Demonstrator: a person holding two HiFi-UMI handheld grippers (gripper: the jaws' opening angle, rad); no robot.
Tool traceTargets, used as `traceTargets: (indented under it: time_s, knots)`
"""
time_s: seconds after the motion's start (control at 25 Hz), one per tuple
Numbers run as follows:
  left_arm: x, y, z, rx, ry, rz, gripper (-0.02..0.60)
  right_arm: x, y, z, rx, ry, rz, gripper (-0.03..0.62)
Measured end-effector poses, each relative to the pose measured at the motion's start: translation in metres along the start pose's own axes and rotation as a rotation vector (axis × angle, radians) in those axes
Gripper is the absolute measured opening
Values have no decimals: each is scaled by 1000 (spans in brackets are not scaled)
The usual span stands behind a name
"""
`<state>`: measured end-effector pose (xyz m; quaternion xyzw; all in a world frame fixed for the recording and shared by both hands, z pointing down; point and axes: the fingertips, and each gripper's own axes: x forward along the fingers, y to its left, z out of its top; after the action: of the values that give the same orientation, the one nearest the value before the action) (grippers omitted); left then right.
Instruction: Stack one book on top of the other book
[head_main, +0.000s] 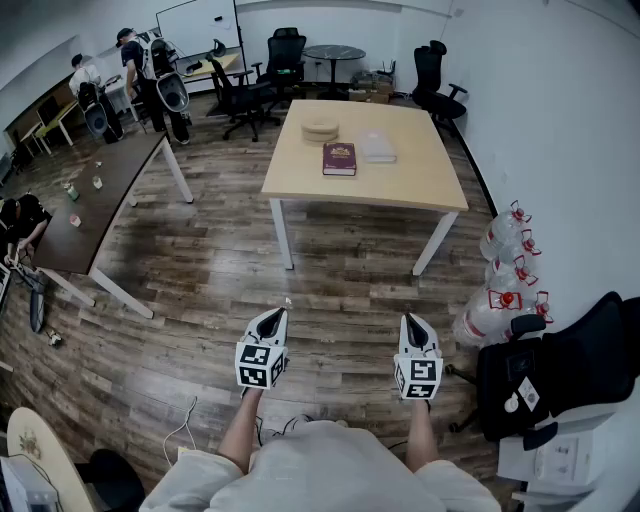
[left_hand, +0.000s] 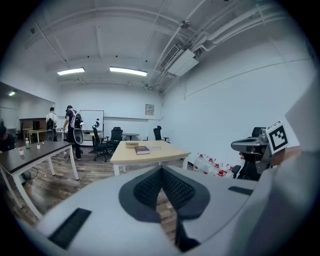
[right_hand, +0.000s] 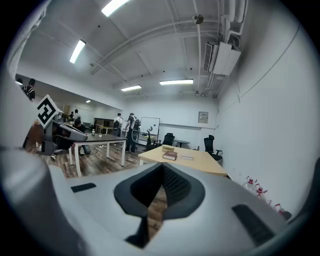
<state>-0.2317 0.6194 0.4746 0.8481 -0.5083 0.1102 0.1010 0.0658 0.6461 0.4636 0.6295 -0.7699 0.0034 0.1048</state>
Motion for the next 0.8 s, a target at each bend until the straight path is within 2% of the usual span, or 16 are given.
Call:
traceTargets:
  time_s: [0.4, 0.72, 0.76, 0.8]
  knots:
    - [-10, 1, 0, 1, -6, 5, 9, -5, 9, 4, -23, 4, 4, 3]
    - [-16, -3, 0, 21, -26, -7, 9, -12, 17, 9, 25, -24, 43, 5]
    - [-17, -3, 0, 25, -33, -8, 27, -12, 20, 11, 34, -28, 54, 6]
    - [-18, -4, 0, 26, -41, -15, 42, -12, 22, 13, 42, -38, 65, 49]
